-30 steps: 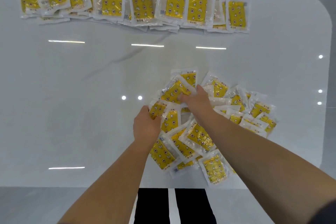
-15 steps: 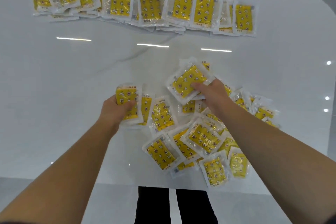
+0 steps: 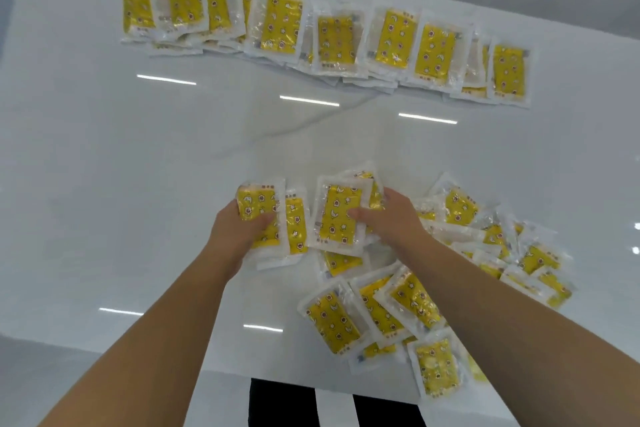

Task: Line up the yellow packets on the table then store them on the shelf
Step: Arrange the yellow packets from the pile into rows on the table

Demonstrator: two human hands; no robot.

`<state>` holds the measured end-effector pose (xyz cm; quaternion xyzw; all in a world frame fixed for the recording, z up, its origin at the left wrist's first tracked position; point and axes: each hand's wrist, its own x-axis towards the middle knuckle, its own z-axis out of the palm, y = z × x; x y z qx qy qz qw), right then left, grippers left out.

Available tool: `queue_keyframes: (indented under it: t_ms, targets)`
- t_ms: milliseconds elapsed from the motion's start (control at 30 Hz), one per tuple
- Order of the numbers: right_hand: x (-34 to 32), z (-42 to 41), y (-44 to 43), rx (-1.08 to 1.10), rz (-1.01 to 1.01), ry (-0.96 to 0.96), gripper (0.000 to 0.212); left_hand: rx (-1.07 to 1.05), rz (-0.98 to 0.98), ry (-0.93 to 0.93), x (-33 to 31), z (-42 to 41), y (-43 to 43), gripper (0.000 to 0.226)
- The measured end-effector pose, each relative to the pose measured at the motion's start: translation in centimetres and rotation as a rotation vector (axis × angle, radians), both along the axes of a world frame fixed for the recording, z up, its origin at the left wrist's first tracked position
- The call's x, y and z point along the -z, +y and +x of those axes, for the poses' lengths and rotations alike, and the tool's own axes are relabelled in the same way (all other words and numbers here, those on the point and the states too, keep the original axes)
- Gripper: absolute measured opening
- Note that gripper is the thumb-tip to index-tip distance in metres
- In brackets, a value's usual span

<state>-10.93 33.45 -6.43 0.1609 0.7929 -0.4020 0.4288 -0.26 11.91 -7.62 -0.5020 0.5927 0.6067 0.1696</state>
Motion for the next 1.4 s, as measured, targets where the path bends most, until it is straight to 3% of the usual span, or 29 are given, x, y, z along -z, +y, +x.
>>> queue_keyframes:
  t_ms: [167, 333, 467, 600, 733, 800, 900, 1000, 1033, 1100, 1200, 1300, 1400]
  targets:
    - [-2.4, -4.0, -5.4, 0.174, -0.169, -0.013, 0.031, -0.171, 0.109, 0.139, -3.2, -2.8, -7.7, 0.027]
    - [-3.3, -9.0, -15.6, 0.253, -0.223, 0.048, 0.030, -0.169, 0.022, 0.181, -3.7, -9.5, -17.8, 0.024]
    - [-2.4, -13.2, -24.4, 0.244, -0.195, 0.088, 0.088, -0.118, -0.059, 0.220, -3.1, -15.4, -25.9, 0.025]
    - [-1.7, -16.5, -29.7, 0.238, -0.154, 0.155, 0.098, -0.108, -0.083, 0.238, -2.3, -20.4, -30.5, 0.024]
    - [1.4, -19.5, -30.6, 0.174, -0.053, 0.242, 0.115, -0.025, -0.191, 0.177, -1.1, -23.8, -31.7, 0.038]
    - [2.5, -20.2, -30.2, 0.183, -0.030, 0.248, 0.108, 0.032, -0.274, 0.136, -0.4, -24.6, -31.6, 0.026]
    - [1.4, -19.8, -29.2, 0.253, -0.011, 0.244, 0.098, 0.066, -0.374, 0.074, 0.3, -24.6, -31.7, 0.027]
    - [0.3, -19.1, -27.1, 0.313, -0.001, 0.256, 0.058, 0.070, -0.540, 0.050, -0.2, -24.1, -31.8, 0.021]
    - [0.1, -19.0, -26.3, 0.363, -0.004, 0.252, 0.057, 0.066, -0.564, 0.079, -0.6, -24.1, -31.6, 0.018]
    - [-0.5, -19.0, -25.1, 0.461, -0.009, 0.221, 0.057, 0.061, -0.526, 0.164, -1.6, -24.5, -30.5, 0.017]
    - [-1.2, -19.4, -23.7, 0.521, -0.011, 0.200, 0.017, 0.084, -0.372, 0.239, -3.1, -25.9, -27.4, 0.016]
    - [-1.5, -19.5, -23.1, 0.497, 0.004, 0.218, 0.021, 0.179, -0.270, 0.268, -3.5, -27.7, -23.9, 0.013]
    - [-1.2, -19.8, -22.5, 0.399, 0.092, 0.324, 0.023, 0.373, -0.342, 0.274, -2.9, -29.5, -20.7, 0.015]
